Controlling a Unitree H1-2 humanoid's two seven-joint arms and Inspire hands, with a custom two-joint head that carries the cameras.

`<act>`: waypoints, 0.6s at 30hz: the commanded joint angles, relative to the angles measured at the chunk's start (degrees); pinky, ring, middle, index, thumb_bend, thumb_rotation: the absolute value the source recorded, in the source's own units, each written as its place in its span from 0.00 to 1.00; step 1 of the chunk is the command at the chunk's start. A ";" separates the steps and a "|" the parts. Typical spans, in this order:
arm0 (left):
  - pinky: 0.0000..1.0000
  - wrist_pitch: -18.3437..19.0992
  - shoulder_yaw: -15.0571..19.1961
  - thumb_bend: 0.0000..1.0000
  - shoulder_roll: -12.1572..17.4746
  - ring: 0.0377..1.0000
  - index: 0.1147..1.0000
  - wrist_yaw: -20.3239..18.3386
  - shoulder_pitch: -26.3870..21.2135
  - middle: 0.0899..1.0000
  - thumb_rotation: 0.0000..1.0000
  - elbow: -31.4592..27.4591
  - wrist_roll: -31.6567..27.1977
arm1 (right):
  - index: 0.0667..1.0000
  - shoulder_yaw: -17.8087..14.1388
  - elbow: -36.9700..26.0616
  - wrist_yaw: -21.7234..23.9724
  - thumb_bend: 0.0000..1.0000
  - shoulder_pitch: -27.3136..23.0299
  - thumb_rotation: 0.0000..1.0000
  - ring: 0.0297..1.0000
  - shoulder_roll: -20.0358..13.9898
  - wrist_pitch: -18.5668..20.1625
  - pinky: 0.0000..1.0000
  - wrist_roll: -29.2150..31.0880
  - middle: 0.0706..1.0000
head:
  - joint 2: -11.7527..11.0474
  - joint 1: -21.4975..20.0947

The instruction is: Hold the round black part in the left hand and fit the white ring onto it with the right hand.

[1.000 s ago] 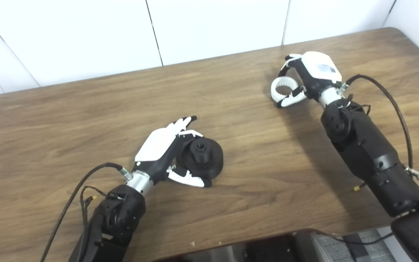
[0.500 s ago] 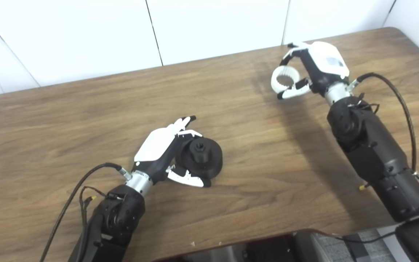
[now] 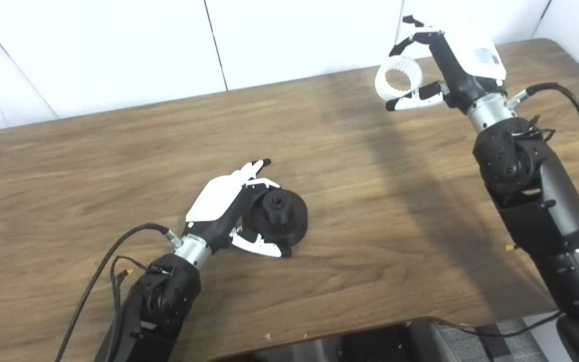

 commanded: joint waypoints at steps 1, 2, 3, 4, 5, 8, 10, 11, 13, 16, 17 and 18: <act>0.98 1.04 0.60 0.97 0.55 1.00 0.59 0.16 -1.78 1.00 0.30 -1.03 1.85 | 0.45 -0.71 -3.29 0.14 0.52 -1.20 0.16 0.86 -0.21 -2.01 0.86 0.81 0.86 | 0.47 0.37; 0.98 1.17 0.54 0.97 0.48 1.00 0.59 0.15 -1.83 1.00 0.30 -1.07 1.88 | 0.45 -0.60 -3.82 0.45 0.52 -0.93 0.16 0.86 -0.08 -2.09 0.86 1.06 0.85 | 0.57 0.50; 0.98 1.35 0.49 0.97 0.35 1.00 0.59 0.08 -1.94 1.00 0.30 -1.18 1.85 | 0.45 -0.29 -4.84 1.07 0.52 -0.45 0.16 0.86 0.08 -2.02 0.86 1.20 0.85 | 1.11 1.96; 0.98 1.48 0.42 0.97 0.22 1.00 0.59 0.02 -2.09 1.00 0.30 -1.22 1.84 | 0.45 -0.03 -5.78 1.67 0.52 0.04 0.16 0.85 0.24 -1.97 0.85 1.38 0.85 | 1.39 3.00; 0.98 1.66 0.37 0.97 0.06 1.00 0.59 -0.08 -2.25 1.00 0.30 -1.25 1.81 | 0.45 0.25 -6.64 2.29 0.52 0.51 0.16 0.85 0.33 -1.83 0.85 1.39 0.85 | 1.62 3.65; 0.98 2.12 0.17 0.97 -0.52 1.00 0.59 -0.17 -2.90 1.00 0.29 -1.09 1.82 | 0.45 0.67 -8.85 4.26 0.52 1.91 0.16 0.85 0.54 -1.47 0.85 1.86 0.86 | 2.76 6.73; 0.98 2.07 0.12 0.97 -0.77 1.00 0.59 0.06 -3.27 1.00 0.29 -0.85 1.98 | 0.45 0.76 -9.68 4.62 0.52 2.77 0.16 0.85 1.01 -1.82 0.86 2.08 0.86 | 3.20 7.54; 0.98 2.24 0.12 0.97 -0.91 1.00 0.59 0.01 -3.42 1.00 0.29 -0.82 2.11 | 0.45 1.07 -9.92 4.45 0.52 3.40 0.16 0.85 1.38 -2.51 0.87 2.10 0.86 | 3.31 7.88; 1.00 2.55 0.25 0.97 -1.15 1.00 0.59 -0.08 -3.52 1.00 0.30 -0.81 2.14 | 0.45 1.68 -10.24 4.47 0.52 4.28 0.16 0.83 1.96 -3.61 0.83 2.14 0.85 | 3.41 8.06; 1.00 3.19 0.27 0.98 -1.33 1.00 0.58 -0.28 -3.56 1.00 0.29 -1.01 2.24 | 0.45 2.76 -11.03 5.20 0.52 5.21 0.16 0.84 2.94 -4.64 0.82 2.38 0.85 | 3.36 8.18; 1.00 3.28 0.23 0.98 -1.30 1.00 0.58 -0.35 -3.55 1.00 0.29 -1.03 2.25 | 0.45 3.04 -11.45 5.47 0.52 5.47 0.15 0.84 3.35 -4.57 0.83 2.56 0.85 | 3.36 8.18; 1.00 3.08 0.19 0.98 -1.25 1.00 0.58 -0.20 -3.52 1.00 0.29 -0.92 2.21 | 0.45 3.43 -11.96 5.77 0.52 5.75 0.15 0.84 3.81 -4.53 0.84 2.47 0.85 | 3.29 8.16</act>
